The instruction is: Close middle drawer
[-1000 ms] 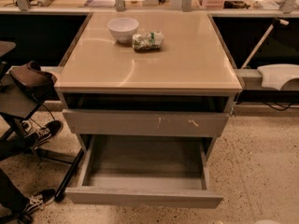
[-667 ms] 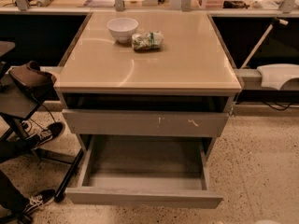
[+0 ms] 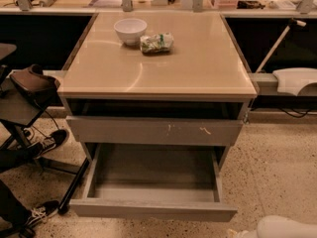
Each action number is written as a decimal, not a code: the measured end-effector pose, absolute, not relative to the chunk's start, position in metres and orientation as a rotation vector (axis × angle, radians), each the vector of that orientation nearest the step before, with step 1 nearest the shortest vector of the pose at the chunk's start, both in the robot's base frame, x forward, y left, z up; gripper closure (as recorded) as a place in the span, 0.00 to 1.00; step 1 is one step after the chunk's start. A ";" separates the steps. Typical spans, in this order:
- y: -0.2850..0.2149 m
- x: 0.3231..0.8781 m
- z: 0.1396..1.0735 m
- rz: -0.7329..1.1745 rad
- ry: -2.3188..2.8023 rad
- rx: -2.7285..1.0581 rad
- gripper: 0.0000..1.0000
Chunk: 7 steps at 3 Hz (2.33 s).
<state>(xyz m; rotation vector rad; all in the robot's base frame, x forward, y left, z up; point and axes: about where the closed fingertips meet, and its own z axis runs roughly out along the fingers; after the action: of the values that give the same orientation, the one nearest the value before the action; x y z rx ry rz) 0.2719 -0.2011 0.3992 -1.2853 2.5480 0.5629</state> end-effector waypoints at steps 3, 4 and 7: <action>-0.163 0.342 0.356 0.626 2.559 -1.264 0.00; -0.112 0.367 0.374 0.618 2.470 -1.348 0.00; -0.110 0.399 0.365 0.771 2.406 -1.368 0.00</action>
Offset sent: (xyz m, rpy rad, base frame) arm 0.1166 0.0732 -0.0550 0.0589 0.0198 0.0054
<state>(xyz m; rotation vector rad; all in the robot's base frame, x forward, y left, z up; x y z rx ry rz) 0.3991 -0.1104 0.3651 -1.3679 2.4062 0.7711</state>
